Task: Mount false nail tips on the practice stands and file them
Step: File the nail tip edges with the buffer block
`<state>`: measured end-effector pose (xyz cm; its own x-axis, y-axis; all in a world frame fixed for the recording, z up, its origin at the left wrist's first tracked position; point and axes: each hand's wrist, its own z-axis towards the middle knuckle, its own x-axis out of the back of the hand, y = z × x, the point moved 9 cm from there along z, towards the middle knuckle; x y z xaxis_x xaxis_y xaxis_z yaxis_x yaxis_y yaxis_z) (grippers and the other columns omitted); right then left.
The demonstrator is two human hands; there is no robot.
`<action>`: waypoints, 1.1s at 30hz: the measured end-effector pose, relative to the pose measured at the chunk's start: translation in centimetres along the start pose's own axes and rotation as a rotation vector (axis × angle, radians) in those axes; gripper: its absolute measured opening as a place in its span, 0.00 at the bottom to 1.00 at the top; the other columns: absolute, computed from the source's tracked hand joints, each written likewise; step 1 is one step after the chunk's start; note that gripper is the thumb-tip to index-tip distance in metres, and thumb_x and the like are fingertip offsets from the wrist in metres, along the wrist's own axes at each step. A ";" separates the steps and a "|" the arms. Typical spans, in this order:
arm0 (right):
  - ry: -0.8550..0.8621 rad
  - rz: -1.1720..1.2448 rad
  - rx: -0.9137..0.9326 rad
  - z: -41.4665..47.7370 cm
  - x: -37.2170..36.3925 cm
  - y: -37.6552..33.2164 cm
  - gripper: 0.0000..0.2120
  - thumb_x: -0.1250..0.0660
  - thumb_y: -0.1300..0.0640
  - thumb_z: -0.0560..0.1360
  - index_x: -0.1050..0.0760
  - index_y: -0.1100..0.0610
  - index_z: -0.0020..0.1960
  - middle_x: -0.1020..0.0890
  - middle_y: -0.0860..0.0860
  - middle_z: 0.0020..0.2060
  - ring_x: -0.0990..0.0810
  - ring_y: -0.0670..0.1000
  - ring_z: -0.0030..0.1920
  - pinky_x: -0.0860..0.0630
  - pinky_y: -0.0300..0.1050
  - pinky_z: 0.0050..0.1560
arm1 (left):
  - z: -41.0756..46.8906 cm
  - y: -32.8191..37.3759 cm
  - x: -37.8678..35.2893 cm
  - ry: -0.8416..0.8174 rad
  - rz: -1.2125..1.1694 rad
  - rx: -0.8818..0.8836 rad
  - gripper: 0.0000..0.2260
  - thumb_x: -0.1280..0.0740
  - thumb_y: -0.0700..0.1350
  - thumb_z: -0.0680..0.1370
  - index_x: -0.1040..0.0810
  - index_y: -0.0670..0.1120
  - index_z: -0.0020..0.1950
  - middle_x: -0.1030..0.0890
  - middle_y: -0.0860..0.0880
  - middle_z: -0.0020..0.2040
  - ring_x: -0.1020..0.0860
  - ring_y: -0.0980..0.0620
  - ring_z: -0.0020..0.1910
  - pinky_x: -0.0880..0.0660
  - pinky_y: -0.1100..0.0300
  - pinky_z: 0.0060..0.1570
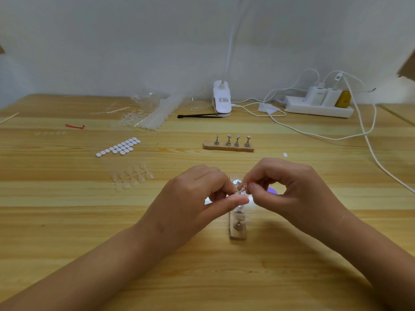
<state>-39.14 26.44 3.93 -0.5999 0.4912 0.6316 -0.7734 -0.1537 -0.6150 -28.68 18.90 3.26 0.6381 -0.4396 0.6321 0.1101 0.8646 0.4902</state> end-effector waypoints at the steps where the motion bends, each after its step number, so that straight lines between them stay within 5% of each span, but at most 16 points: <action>1: -0.003 -0.004 0.003 0.0 0.0 0.0 0.04 0.32 0.61 0.71 0.18 0.55 0.41 0.19 0.43 0.35 0.20 0.47 0.36 0.24 0.37 0.40 | 0.0 0.0 0.0 -0.001 0.001 -0.002 0.15 0.33 0.54 0.76 0.19 0.43 0.41 0.22 0.53 0.35 0.25 0.55 0.36 0.27 0.59 0.39; 22: -0.077 -0.008 0.013 0.1 -0.3 0.0 0.02 0.31 0.55 0.72 0.21 0.51 0.41 0.20 0.41 0.36 0.21 0.47 0.37 0.27 0.33 0.40 | -0.1 0.3 0.0 0.004 -0.002 -0.028 0.14 0.32 0.54 0.76 0.19 0.44 0.40 0.23 0.53 0.35 0.26 0.56 0.36 0.27 0.60 0.38; 33: -0.056 0.020 -0.032 -0.1 -0.4 0.0 0.05 0.31 0.62 0.71 0.20 0.54 0.39 0.20 0.42 0.34 0.22 0.46 0.36 0.26 0.34 0.39 | -0.1 0.3 -0.2 0.002 -0.009 -0.026 0.14 0.32 0.54 0.76 0.20 0.44 0.40 0.23 0.53 0.35 0.26 0.55 0.36 0.26 0.58 0.38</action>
<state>-38.87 26.31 3.69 -0.6261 0.4394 0.6441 -0.7548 -0.1345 -0.6420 -28.67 19.26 3.25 0.6386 -0.4466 0.6267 0.1356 0.8669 0.4796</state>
